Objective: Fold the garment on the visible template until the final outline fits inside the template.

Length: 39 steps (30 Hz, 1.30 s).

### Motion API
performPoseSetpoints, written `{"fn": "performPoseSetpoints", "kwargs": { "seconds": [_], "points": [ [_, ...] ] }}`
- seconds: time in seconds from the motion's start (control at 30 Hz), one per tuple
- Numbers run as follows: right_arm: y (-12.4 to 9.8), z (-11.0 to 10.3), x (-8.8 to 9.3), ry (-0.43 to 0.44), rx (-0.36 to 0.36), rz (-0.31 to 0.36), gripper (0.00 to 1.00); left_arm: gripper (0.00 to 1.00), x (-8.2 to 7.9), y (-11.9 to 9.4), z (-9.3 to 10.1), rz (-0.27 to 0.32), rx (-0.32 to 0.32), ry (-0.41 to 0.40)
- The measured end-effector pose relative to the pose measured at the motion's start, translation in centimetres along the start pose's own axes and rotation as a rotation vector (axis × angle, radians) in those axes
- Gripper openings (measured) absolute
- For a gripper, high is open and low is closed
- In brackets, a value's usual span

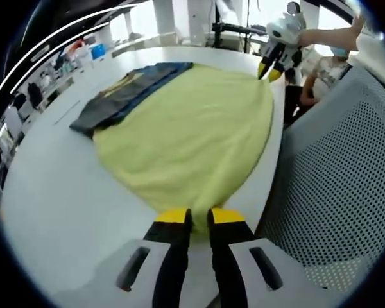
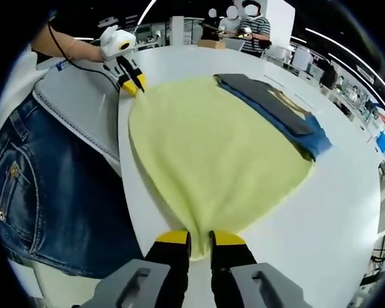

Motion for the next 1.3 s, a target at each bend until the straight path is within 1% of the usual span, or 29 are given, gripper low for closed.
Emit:
{"fn": "performPoseSetpoints", "kwargs": {
  "seconds": [0.17, 0.47, 0.57, 0.73, 0.83, 1.0, 1.13, 1.3],
  "points": [
    [0.1, 0.3, -0.2, 0.007, 0.001, 0.011, 0.00, 0.05, -0.1, 0.1, 0.0, -0.007, -0.008, 0.006],
    [0.1, 0.4, -0.2, 0.044, -0.018, 0.018, 0.00, 0.02, -0.2, 0.1, -0.1, -0.028, -0.024, -0.001],
    [-0.2, 0.1, -0.3, 0.053, -0.027, 0.022, 0.00, 0.02, -0.5, -0.3, -0.1, -0.025, -0.050, 0.004],
    [-0.6, -0.2, -0.4, 0.061, -0.034, 0.029, 0.00, 0.02, -0.7, -1.0, 0.1, -0.003, -0.070, -0.032],
    [-0.9, -0.6, -0.4, 0.079, -0.050, 0.039, 0.00, 0.02, -0.8, -1.4, 0.2, -0.001, -0.086, -0.033],
    [-1.3, -1.1, -0.2, 0.080, -0.056, 0.036, 0.00, 0.02, -1.1, -2.0, 0.6, 0.004, -0.086, -0.038],
    [-1.7, -1.5, 0.0, 0.100, -0.064, 0.039, 0.00, 0.02, -1.2, -2.5, 1.1, 0.009, -0.086, -0.048],
    [-2.1, -2.2, 0.4, 0.115, -0.083, 0.034, 0.00, 0.02, -1.1, -2.7, 2.0, -0.002, -0.078, -0.051]
  ]
}}
Point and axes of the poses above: the point that each gripper's makers call its tool centre point, and the gripper's own axes: y roughly forward along the fingers, z roughly to its right, x roughly out of its underside, the point moved 2 cm from there along -y, roughly backward along the fingers, and after that the axes turned 10 degrees about y, right-handed, at the moved point
